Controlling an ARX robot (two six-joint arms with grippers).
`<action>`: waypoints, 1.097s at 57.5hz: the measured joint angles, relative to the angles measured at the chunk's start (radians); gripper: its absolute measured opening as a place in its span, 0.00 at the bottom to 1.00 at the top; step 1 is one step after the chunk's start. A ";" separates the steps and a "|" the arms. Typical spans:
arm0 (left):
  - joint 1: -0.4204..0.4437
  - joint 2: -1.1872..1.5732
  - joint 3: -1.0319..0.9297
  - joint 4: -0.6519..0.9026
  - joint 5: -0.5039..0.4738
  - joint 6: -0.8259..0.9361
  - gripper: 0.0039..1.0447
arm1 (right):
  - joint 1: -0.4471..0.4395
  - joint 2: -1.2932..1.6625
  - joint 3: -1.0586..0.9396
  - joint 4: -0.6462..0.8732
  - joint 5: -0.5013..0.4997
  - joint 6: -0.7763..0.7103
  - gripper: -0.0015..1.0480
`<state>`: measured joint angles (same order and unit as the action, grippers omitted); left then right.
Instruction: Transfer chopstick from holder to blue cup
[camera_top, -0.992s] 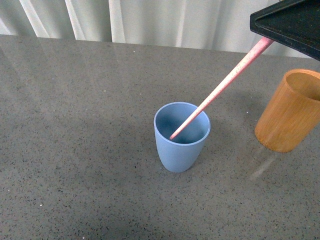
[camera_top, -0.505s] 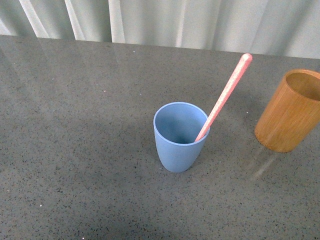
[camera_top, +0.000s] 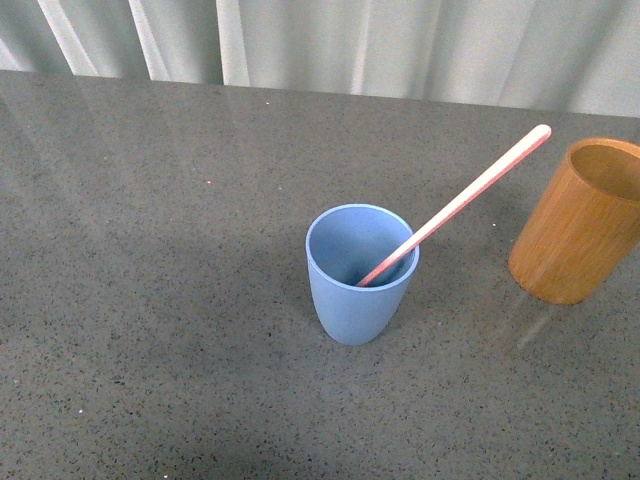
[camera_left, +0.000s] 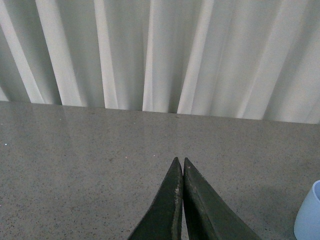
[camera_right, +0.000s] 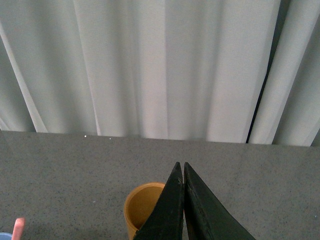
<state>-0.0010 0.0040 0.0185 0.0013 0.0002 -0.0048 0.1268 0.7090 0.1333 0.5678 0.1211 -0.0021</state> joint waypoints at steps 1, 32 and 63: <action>0.000 0.000 0.000 0.000 0.000 0.000 0.03 | -0.005 -0.011 -0.006 -0.005 -0.005 0.000 0.01; 0.000 0.000 0.000 0.000 0.000 0.000 0.03 | -0.124 -0.283 -0.110 -0.148 -0.122 0.000 0.01; 0.000 0.000 0.000 0.000 0.000 0.000 0.03 | -0.124 -0.478 -0.110 -0.333 -0.121 0.000 0.01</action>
<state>-0.0010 0.0040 0.0185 0.0010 0.0002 -0.0048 0.0025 0.2306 0.0231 0.2344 -0.0002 -0.0021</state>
